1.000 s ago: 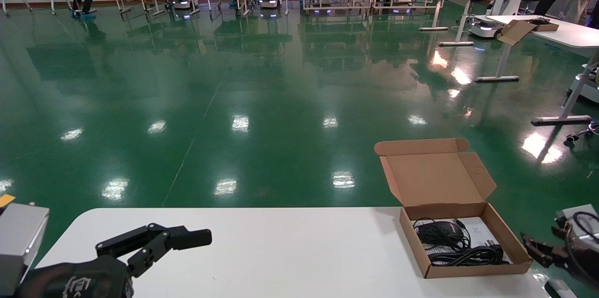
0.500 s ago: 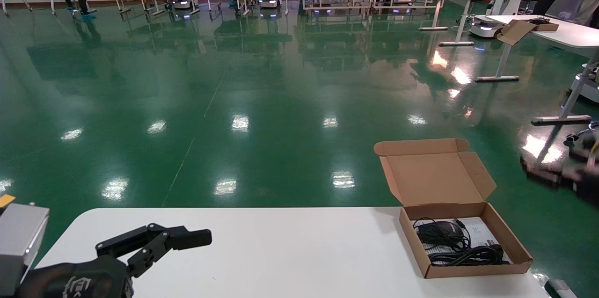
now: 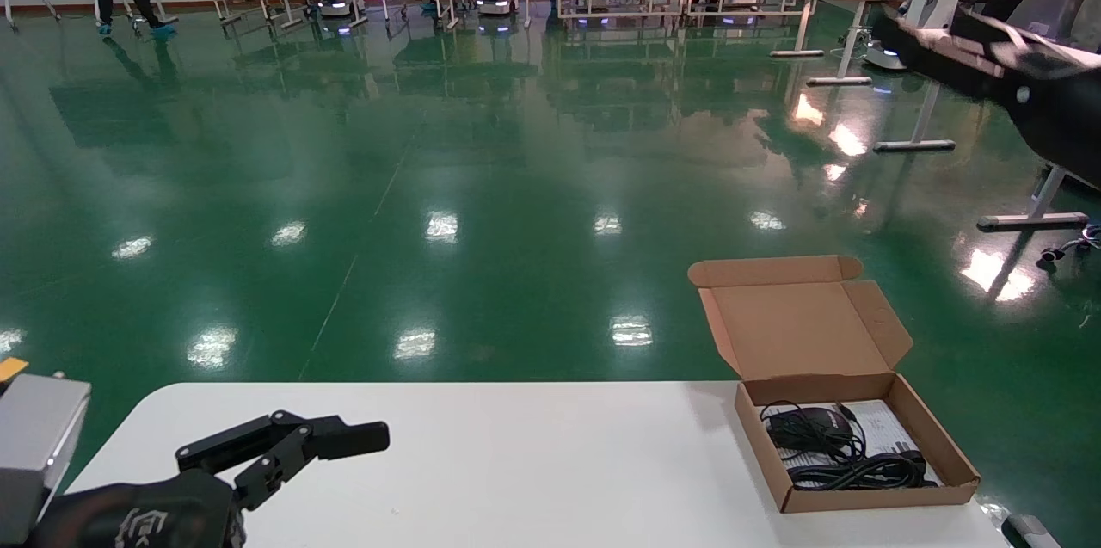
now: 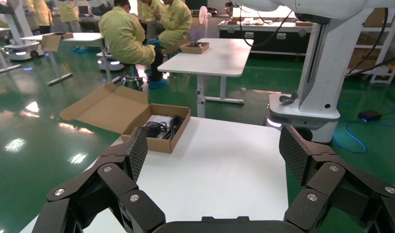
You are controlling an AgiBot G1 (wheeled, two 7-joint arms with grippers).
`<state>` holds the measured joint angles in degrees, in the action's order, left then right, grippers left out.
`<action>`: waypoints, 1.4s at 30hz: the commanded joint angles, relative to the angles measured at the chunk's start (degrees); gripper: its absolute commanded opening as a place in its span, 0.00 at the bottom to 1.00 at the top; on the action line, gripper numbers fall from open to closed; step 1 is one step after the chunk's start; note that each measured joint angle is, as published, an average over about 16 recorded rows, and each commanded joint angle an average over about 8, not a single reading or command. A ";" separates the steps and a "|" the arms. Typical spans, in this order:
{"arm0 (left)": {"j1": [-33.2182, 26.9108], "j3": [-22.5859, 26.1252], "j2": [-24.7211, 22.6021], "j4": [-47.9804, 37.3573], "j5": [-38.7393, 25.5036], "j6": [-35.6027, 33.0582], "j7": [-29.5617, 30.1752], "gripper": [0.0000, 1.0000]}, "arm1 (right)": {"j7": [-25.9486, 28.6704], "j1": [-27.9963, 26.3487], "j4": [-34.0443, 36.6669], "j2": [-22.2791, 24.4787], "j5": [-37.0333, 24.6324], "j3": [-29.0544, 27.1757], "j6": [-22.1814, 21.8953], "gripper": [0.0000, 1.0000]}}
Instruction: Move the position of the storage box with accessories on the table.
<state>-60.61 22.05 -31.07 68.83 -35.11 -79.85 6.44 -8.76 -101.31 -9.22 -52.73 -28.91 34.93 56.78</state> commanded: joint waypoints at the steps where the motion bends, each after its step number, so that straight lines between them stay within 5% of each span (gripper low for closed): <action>1: 0.00 0.00 0.00 0.00 0.00 0.00 0.00 1.00 | 3.11 -0.70 -1.25 0.27 1.39 -0.70 5.65 1.00; 5: 0.01 -0.01 0.01 -0.01 0.01 0.01 0.00 1.00 | 4.96 -1.08 -2.07 0.62 2.51 -1.38 9.73 1.00; 13: 0.00 -0.01 0.00 -0.01 0.01 0.01 0.00 1.00 | 4.20 0.56 -3.00 0.92 1.59 -1.46 7.79 1.00; 42: 0.01 -0.02 0.00 -0.01 0.01 0.01 0.00 1.00 | 11.64 19.46 -32.69 9.05 -5.39 -9.93 18.17 1.00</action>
<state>-60.60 22.04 -31.07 68.82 -35.10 -79.84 6.44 2.87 -81.86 -41.91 -43.69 -34.30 25.00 74.94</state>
